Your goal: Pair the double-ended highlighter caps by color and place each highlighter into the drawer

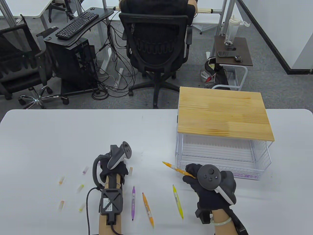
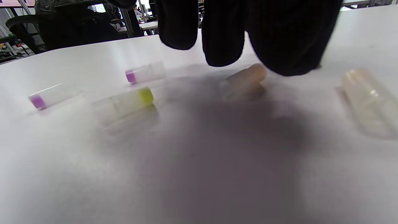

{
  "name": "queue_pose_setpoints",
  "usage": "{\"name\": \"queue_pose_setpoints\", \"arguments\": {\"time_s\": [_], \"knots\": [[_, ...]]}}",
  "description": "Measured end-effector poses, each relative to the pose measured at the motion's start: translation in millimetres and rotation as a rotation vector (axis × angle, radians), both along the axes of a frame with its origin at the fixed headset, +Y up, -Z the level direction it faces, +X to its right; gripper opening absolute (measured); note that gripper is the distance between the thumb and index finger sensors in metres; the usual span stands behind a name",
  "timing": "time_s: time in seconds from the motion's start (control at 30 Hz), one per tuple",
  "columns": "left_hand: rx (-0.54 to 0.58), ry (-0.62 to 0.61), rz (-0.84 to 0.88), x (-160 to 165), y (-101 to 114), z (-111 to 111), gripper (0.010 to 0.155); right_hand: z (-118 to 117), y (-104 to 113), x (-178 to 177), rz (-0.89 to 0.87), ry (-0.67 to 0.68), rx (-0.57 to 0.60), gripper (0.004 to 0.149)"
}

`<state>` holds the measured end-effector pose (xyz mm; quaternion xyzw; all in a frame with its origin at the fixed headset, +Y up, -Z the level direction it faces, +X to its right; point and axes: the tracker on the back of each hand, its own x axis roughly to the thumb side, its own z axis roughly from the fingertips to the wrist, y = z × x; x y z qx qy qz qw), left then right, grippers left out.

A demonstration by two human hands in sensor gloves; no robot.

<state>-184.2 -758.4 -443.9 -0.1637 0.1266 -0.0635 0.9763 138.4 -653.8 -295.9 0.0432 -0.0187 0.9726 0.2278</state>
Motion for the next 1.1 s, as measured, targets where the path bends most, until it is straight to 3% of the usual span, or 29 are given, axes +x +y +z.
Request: {"name": "queue_pose_setpoints", "arguments": {"time_s": [0.2,0.53,0.7,0.83,1.0,1.1], "knots": [[0.007,-0.006,-0.095,9,-8,-5,0.07,-1,-1,-3,0.015,-0.007,0.004,0.048],[0.033,-0.004,-0.222,21,-2,-5,0.071,-3,-4,-3,0.036,-0.02,-0.007,0.048],[0.19,-0.094,-0.032,11,42,23,0.06,-7,-13,-7,0.07,-0.019,-0.032,0.048],[0.388,-0.179,0.286,-9,75,67,0.046,-9,-23,-21,0.089,0.018,-0.059,0.048],[0.543,-0.205,0.744,-36,78,124,0.045,0,-30,-48,0.101,0.05,0.006,0.048],[0.556,-0.211,0.963,-46,70,136,0.045,10,-31,-64,0.119,0.091,0.049,0.048]]}}
